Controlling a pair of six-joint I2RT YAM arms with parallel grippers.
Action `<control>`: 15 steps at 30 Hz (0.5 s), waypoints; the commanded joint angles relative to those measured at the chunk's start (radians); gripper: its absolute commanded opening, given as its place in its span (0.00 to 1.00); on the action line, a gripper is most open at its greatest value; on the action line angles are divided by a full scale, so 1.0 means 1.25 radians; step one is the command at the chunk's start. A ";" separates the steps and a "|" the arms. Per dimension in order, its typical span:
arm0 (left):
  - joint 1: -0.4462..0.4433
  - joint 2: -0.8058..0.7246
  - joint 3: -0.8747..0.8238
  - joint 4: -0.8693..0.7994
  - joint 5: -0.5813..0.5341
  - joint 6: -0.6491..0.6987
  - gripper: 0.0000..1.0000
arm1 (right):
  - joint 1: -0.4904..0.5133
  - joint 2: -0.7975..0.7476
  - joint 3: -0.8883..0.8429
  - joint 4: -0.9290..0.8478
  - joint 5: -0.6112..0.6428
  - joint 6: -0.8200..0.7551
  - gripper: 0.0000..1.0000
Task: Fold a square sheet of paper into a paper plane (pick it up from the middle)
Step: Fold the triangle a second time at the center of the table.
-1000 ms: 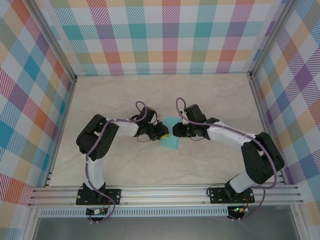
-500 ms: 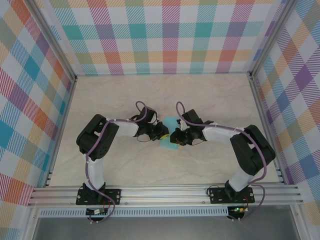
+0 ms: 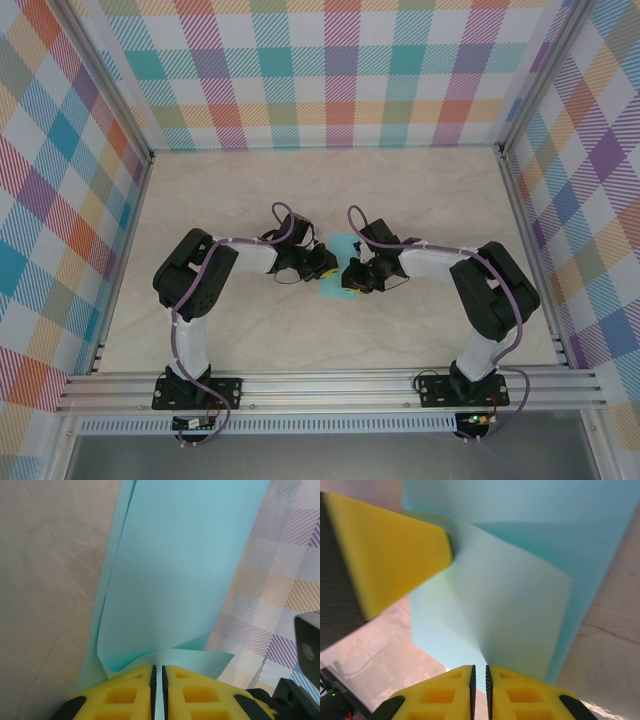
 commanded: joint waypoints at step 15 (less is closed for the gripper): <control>-0.015 0.050 -0.013 -0.035 -0.025 0.015 0.13 | -0.004 0.023 -0.014 -0.069 0.073 -0.006 0.18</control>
